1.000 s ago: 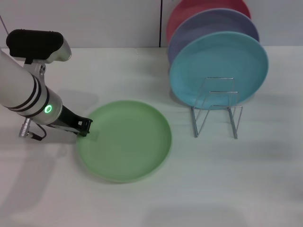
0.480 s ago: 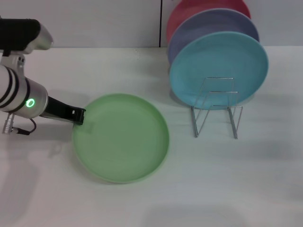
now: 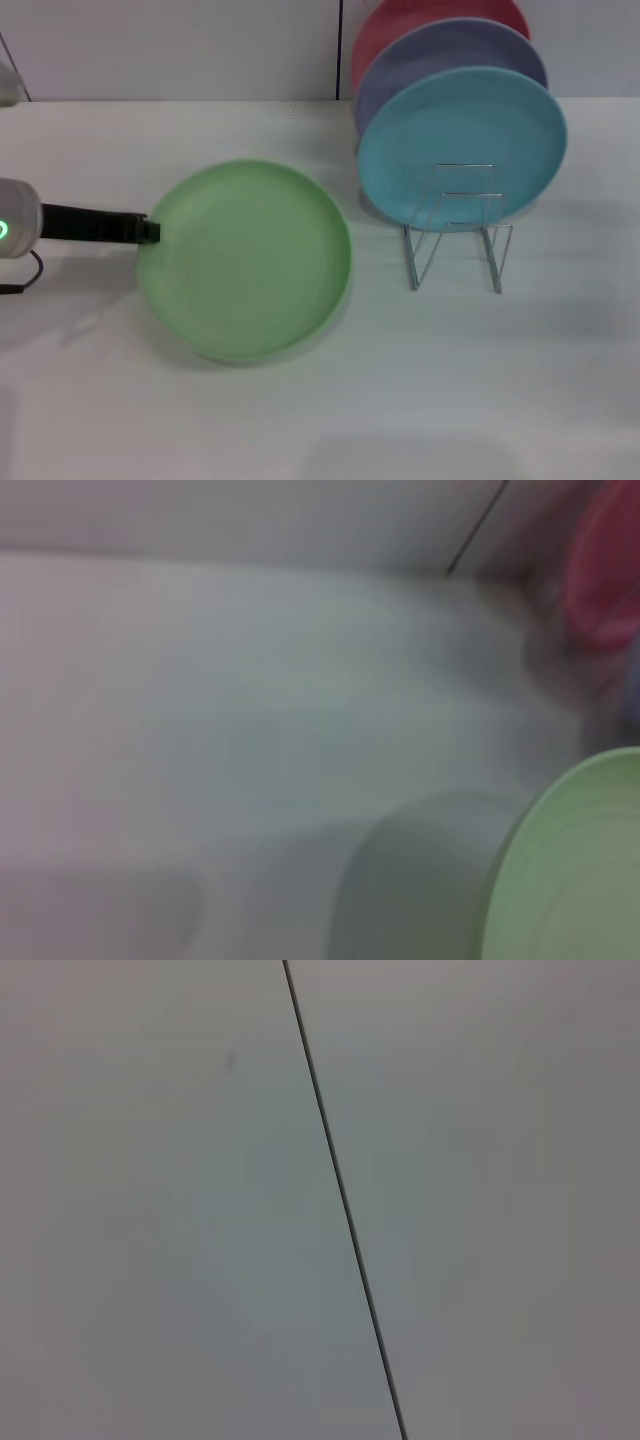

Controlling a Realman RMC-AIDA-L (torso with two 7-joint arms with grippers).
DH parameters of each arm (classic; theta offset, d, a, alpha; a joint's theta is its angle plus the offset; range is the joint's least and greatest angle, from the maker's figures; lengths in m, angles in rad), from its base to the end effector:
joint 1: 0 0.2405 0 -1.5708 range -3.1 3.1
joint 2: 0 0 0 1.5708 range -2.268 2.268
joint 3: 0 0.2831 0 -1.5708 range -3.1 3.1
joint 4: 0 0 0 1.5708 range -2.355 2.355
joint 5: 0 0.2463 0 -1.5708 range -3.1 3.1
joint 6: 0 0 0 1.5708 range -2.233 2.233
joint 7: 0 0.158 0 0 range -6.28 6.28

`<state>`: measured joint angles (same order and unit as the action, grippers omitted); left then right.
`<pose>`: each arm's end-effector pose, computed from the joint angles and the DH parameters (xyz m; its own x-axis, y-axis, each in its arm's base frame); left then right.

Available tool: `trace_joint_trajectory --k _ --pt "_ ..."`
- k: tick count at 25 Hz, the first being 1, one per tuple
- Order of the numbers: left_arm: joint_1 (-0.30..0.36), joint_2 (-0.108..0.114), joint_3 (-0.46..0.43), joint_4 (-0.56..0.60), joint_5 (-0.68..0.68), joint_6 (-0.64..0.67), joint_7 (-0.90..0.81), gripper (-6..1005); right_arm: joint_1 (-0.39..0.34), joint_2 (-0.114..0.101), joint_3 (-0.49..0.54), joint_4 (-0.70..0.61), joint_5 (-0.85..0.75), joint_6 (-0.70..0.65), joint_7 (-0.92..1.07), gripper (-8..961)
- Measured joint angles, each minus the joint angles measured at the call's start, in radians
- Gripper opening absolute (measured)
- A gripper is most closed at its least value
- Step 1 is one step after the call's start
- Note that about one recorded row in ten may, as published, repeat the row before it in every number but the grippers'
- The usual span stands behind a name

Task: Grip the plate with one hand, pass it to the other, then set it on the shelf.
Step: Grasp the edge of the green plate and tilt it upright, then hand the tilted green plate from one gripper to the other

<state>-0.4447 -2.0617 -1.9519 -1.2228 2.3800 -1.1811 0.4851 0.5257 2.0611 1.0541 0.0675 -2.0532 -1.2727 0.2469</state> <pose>-0.2710 0.4297 0.0110 0.4911 0.7986 0.3479 0.8431 -0.3355 -0.4202 0.3923 0.3941 0.0355 0.5690 0.2687 -0.7772 -0.8224 0.1814 -0.5393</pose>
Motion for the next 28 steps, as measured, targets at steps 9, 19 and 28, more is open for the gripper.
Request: trace_joint_trajectory --k 9,19,28 --pt "0.150 -0.004 -0.052 0.044 -0.353 0.152 0.335 41 -0.010 0.010 0.000 0.003 0.001 -0.013 0.000 453" --pt "0.177 -0.001 -0.050 0.218 -0.616 0.393 0.649 38 -0.011 0.013 0.000 0.005 0.001 -0.001 0.000 452" --pt "0.146 0.005 -0.175 0.183 -0.578 0.345 0.654 37 -0.010 0.014 0.000 0.005 0.001 0.028 0.000 452"
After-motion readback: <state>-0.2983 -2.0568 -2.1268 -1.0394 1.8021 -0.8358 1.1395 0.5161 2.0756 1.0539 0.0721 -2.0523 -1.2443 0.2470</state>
